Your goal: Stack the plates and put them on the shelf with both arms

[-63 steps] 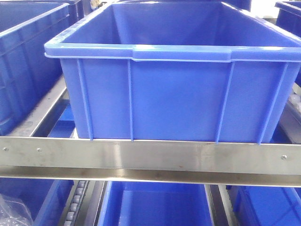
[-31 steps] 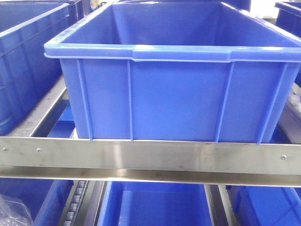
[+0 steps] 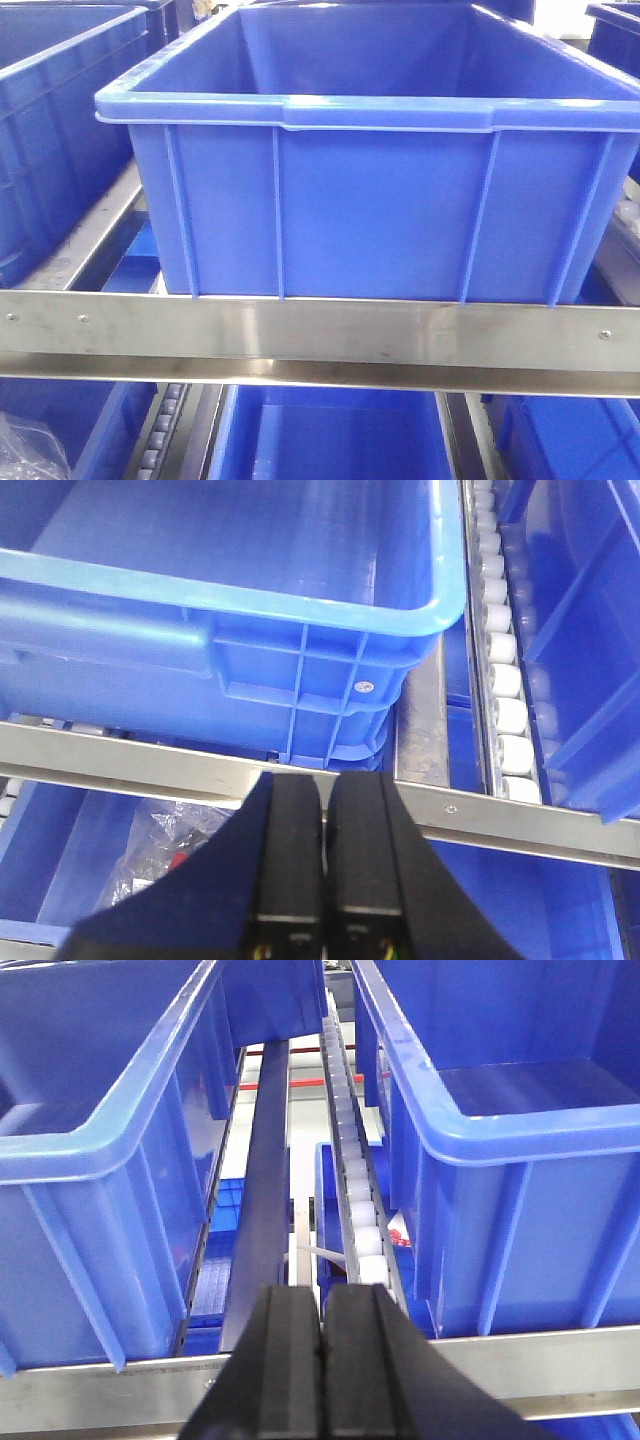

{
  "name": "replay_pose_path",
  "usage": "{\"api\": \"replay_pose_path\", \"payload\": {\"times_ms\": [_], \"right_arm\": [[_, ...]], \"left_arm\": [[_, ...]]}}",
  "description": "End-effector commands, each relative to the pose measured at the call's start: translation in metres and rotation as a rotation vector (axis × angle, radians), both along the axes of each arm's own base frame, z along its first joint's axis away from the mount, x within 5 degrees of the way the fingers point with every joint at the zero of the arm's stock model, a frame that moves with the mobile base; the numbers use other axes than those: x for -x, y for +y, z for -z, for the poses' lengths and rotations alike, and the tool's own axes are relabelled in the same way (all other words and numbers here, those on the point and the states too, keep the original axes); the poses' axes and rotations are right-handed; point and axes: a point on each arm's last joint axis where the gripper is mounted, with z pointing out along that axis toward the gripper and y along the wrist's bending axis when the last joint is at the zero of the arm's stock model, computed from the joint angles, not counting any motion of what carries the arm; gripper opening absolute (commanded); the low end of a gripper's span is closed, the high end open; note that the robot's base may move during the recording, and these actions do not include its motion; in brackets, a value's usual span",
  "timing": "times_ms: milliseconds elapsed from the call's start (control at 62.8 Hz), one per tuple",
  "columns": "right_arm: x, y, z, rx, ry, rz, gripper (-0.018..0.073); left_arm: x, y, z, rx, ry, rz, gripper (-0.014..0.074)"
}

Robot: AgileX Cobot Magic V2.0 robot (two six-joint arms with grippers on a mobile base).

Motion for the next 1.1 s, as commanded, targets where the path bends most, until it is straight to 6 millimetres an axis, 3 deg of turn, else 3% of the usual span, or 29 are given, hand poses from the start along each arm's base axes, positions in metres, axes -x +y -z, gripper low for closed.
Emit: {"api": "replay_pose_path", "payload": {"times_ms": [0,764,939,1083], "right_arm": [[0.003,-0.001,-0.015,0.028,-0.130,0.014,0.0056],[0.003,-0.001,-0.015,0.028,-0.130,0.014,0.0056],[0.003,-0.001,-0.015,0.028,-0.130,0.014,0.0056],[0.003,-0.001,-0.015,0.028,-0.130,0.014,0.0056]], "left_arm": [[-0.003,-0.001,-0.016,0.012,-0.101,0.004,0.0092],[-0.003,-0.001,-0.016,0.012,-0.104,0.005,0.0091],[0.005,0.000,-0.021,-0.001,-0.197,0.012,0.0092],[0.023,0.000,-0.004,0.002,-0.366,0.036,0.0092]]}}
